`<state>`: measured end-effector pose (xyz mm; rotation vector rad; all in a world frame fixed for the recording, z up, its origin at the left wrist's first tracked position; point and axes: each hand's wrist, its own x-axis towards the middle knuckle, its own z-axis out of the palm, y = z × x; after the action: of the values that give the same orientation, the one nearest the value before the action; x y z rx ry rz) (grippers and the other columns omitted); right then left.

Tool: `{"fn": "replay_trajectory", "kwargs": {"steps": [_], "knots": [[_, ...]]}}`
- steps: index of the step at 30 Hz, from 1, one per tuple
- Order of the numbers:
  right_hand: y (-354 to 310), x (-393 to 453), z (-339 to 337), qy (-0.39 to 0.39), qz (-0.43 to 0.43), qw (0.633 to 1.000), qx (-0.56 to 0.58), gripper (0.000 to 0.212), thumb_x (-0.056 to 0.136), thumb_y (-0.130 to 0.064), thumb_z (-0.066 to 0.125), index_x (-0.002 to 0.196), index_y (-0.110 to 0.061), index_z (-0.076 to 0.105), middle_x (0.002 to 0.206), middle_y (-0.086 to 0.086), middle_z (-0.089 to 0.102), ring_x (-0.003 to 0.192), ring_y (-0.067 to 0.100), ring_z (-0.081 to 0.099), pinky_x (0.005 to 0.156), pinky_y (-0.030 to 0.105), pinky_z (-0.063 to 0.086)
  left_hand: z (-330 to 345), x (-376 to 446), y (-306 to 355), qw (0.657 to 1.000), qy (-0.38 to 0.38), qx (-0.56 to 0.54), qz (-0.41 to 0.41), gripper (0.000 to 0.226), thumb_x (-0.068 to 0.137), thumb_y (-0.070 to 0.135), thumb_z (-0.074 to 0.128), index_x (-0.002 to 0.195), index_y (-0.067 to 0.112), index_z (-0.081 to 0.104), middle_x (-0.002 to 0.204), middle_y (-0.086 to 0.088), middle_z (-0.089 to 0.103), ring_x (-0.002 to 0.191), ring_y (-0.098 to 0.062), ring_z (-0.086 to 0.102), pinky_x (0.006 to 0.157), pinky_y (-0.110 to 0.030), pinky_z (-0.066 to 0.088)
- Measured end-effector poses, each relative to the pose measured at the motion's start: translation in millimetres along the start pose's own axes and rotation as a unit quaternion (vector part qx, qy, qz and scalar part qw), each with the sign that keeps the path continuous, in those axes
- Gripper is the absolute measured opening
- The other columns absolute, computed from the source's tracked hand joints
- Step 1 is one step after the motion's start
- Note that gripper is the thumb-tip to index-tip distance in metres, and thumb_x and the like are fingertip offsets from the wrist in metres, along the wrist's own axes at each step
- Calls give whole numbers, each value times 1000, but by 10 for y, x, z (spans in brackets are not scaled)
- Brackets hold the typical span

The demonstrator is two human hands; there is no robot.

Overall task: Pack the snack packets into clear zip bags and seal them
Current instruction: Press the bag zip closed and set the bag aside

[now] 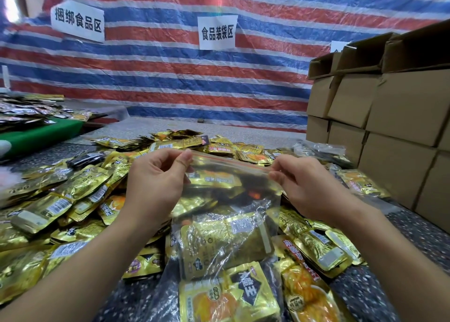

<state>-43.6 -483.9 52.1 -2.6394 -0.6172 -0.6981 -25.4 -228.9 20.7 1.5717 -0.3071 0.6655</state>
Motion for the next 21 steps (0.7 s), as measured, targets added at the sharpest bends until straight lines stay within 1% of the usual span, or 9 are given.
{"fn": "replay_trajectory", "kwargs": {"steps": [3,6,9,12,14,16,17,19,21], "knots": [[-13,-10,23,12,-17,1000,13,28,100,-20,53,75,-31,48,64,-11,53,58,8,47,53,36,40,2,3,2,1000,6,-6,0,21,94,25,62,77,16,72,62,-5,66,52,-8,56,52,-18,48],[-29,-20,66,10,-25,1000,-1,20,99,-21,54,80,-26,52,67,-11,55,60,14,52,57,45,48,3,-4,-12,1000,-7,-10,-15,21,95,25,60,80,16,70,60,-3,63,53,-7,55,54,-20,48],[-8,-34,91,2,-22,1000,-13,19,99,-27,52,81,-31,51,70,-14,54,63,7,51,56,37,47,27,-18,-14,997,-41,-35,-51,25,98,26,55,79,15,65,64,0,62,59,-13,57,61,-36,51],[7,-38,115,31,-21,999,21,18,99,-22,53,82,-28,54,71,-14,53,66,4,50,56,18,37,40,-20,26,991,-67,-84,-79,27,99,27,52,75,17,61,66,3,63,59,-13,58,55,-27,50],[16,-47,136,54,-6,996,68,19,99,-17,54,83,-25,57,70,-12,54,66,1,50,58,14,40,38,-30,66,980,-99,-131,-109,28,90,38,56,77,14,62,66,5,64,57,-12,58,53,-24,48],[19,-57,147,59,11,992,107,17,100,-18,54,85,-23,60,70,-9,56,63,2,50,59,12,40,40,-45,88,969,-144,-153,-129,37,75,51,59,78,15,70,70,5,68,59,-11,59,54,-23,49],[19,-62,147,58,15,991,117,17,99,-19,55,85,-24,61,70,-8,56,62,2,50,58,12,40,44,-57,95,967,-161,-145,-132,37,70,54,60,76,20,74,74,4,71,60,-11,60,55,-22,50],[10,-70,142,51,15,991,121,17,97,-21,58,81,-28,61,69,-10,57,62,1,51,58,12,40,54,-81,97,970,-169,-120,-128,31,69,52,62,73,25,78,79,0,74,60,-9,62,56,-20,51],[-8,-75,140,41,16,993,109,23,95,-19,63,78,-34,60,71,-11,58,65,-1,52,59,12,41,71,-96,92,974,-151,-112,-124,28,75,43,61,72,20,78,79,-5,75,59,-9,61,54,-19,50]]}}
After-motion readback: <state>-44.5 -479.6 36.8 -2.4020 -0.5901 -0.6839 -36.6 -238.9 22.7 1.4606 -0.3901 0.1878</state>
